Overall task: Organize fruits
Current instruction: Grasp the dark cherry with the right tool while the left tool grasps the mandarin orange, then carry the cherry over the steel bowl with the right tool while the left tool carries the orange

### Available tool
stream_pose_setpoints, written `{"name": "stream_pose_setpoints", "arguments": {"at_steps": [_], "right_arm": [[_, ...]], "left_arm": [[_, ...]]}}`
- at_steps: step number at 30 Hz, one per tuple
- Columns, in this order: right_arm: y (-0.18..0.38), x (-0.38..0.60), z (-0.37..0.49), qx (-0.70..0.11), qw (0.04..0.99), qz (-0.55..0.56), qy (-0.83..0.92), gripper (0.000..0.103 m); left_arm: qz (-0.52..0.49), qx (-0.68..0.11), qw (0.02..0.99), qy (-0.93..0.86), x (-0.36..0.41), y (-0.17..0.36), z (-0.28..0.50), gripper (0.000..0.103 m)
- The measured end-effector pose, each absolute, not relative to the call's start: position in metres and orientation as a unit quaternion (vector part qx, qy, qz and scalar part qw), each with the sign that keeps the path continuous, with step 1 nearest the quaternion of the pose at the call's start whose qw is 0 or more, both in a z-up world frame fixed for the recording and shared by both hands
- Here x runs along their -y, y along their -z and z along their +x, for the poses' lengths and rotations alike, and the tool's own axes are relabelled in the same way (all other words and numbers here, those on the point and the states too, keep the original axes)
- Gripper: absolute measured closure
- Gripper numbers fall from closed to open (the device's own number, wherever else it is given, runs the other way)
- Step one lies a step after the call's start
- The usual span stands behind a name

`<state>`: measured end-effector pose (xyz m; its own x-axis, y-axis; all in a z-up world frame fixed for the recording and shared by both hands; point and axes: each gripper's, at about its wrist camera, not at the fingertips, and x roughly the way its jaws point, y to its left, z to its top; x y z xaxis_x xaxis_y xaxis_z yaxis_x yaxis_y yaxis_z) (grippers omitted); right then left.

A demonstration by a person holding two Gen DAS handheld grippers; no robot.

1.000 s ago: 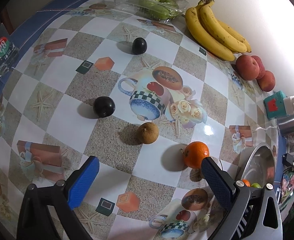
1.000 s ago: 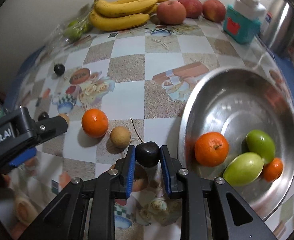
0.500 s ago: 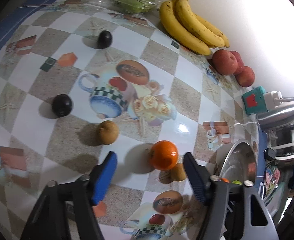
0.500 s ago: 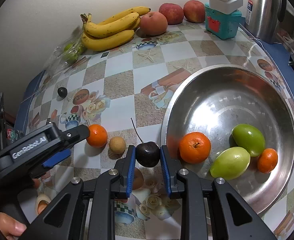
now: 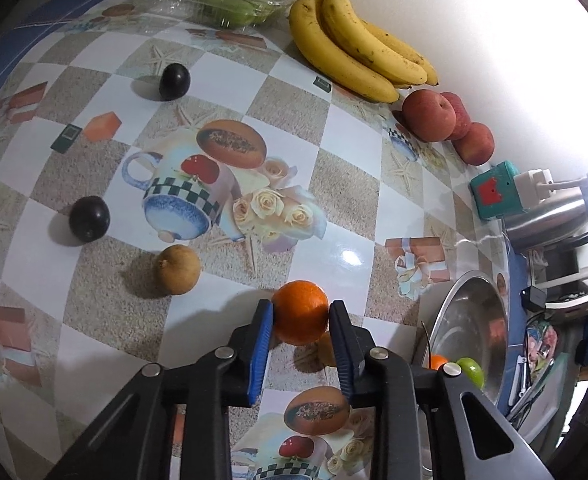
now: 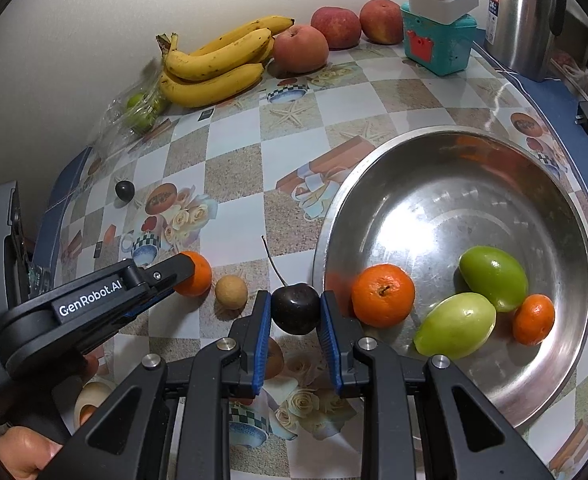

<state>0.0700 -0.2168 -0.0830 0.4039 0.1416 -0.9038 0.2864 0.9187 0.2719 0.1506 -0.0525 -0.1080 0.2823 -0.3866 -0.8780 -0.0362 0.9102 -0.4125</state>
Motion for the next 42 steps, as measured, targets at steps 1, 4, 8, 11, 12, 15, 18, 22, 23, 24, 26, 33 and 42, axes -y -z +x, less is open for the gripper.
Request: {"name": "stream_pose_setpoints", "arguments": {"at_steps": [1,4,8,11,12,15,18,22,23,24,26,33,42], "right_arm": [[0.083,0.217,0.07,-0.544,0.815,0.197,0.044,0.078],[0.082,0.218,0.069,-0.542,0.815,0.2,0.043,0.078],[0.08,0.22,0.068,-0.538,0.817,0.205,0.044,0.078],[0.079,0.222,0.067,-0.534,0.818,0.209,0.043,0.078],[0.078,0.223,0.067,-0.533,0.818,0.211,0.044,0.078],[0.076,0.226,0.066,-0.529,0.82,0.215,0.047,0.078],[0.072,0.234,0.064,-0.521,0.823,0.218,0.058,0.078],[0.068,0.247,0.061,-0.51,0.826,0.23,0.073,0.078],[0.067,0.251,0.06,-0.508,0.826,0.233,0.078,0.078],[0.065,0.257,0.058,-0.504,0.826,0.236,0.086,0.078],[0.063,0.265,0.054,-0.499,0.826,0.241,0.098,0.078],[0.059,0.297,0.041,-0.481,0.827,0.253,0.142,0.078],[0.064,0.344,0.02,-0.463,0.815,0.295,0.187,0.077]], "left_arm": [[-0.181,-0.588,0.78,0.113,0.052,0.108,0.151,0.073],[-0.188,-0.584,0.782,0.114,0.049,0.104,0.151,0.073],[-0.193,-0.566,0.794,0.114,0.045,0.09,0.15,0.073],[-0.196,-0.551,0.803,0.115,0.042,0.078,0.149,0.073],[-0.198,-0.545,0.806,0.116,0.041,0.074,0.149,0.073],[-0.199,-0.533,0.814,0.117,0.039,0.063,0.148,0.073],[-0.201,-0.52,0.822,0.119,0.039,0.053,0.146,0.073],[-0.2,-0.507,0.829,0.126,0.042,0.043,0.143,0.073],[-0.2,-0.506,0.829,0.128,0.044,0.042,0.142,0.073],[-0.198,-0.505,0.83,0.132,0.046,0.041,0.142,0.073],[-0.194,-0.504,0.83,0.14,0.053,0.04,0.14,0.073],[-0.171,-0.507,0.827,0.171,0.083,0.038,0.133,0.073],[-0.107,-0.495,0.831,0.23,0.139,0.036,0.115,0.08]]}}
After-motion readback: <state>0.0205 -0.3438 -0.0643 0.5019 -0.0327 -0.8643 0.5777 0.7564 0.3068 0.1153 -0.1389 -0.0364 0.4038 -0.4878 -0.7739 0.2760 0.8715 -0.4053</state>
